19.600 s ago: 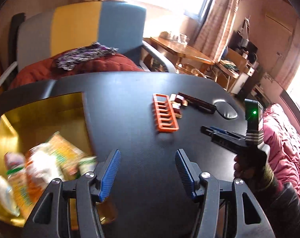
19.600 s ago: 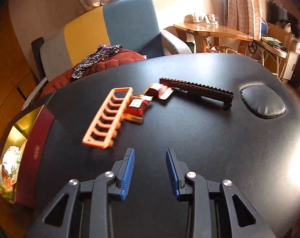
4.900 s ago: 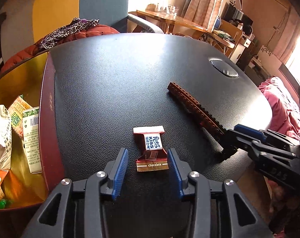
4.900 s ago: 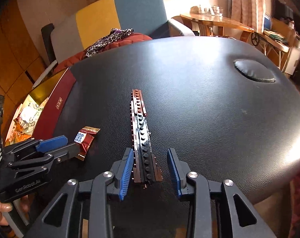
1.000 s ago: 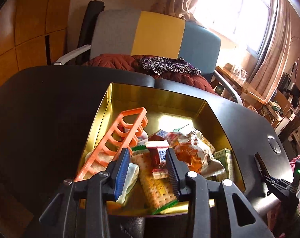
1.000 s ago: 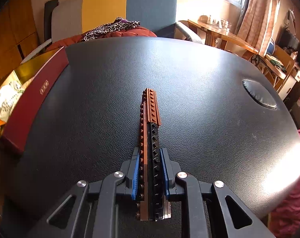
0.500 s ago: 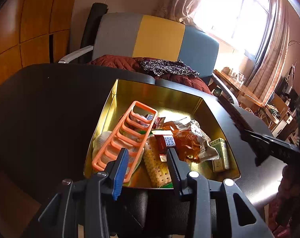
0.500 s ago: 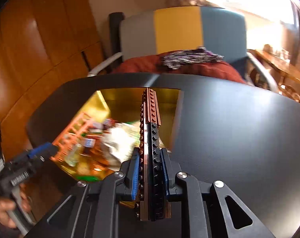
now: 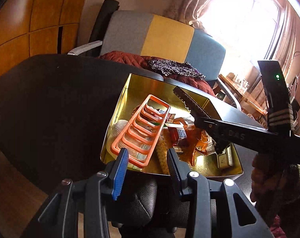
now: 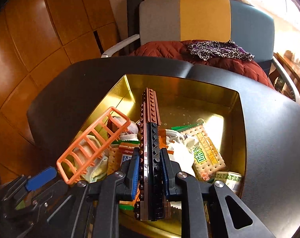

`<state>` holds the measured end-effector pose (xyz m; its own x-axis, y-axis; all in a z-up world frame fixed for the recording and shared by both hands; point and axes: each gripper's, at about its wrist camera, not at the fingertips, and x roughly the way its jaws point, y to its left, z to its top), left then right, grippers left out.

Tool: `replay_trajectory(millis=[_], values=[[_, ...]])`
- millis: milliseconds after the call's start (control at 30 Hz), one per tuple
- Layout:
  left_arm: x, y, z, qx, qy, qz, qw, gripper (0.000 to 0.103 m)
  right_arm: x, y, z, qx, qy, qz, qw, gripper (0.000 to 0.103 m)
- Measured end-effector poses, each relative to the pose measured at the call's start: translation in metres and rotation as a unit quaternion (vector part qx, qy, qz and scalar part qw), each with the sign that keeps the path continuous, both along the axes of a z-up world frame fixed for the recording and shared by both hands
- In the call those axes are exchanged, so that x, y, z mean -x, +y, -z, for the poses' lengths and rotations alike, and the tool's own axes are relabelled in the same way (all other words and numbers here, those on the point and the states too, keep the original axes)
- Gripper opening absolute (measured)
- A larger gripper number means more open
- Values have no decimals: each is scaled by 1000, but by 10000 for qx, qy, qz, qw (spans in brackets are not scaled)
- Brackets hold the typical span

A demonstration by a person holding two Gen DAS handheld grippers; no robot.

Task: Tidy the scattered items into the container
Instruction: 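Lower the brown brick strip into the tray and open the right gripper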

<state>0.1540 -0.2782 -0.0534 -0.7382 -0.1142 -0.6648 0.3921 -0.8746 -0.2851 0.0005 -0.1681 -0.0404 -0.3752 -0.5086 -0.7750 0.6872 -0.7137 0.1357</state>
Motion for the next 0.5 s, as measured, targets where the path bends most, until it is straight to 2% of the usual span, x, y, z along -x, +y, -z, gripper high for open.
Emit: replay_trajectory(millis=[167,500], values=[[-1,1,2,-31,-6,-13,10000,41,-2,-14,1,-188,65,-3,9998,20],[-6,0,1,-38,20,-83,10000,41,-7,-18,7,-205,-40,-53,9998,21]])
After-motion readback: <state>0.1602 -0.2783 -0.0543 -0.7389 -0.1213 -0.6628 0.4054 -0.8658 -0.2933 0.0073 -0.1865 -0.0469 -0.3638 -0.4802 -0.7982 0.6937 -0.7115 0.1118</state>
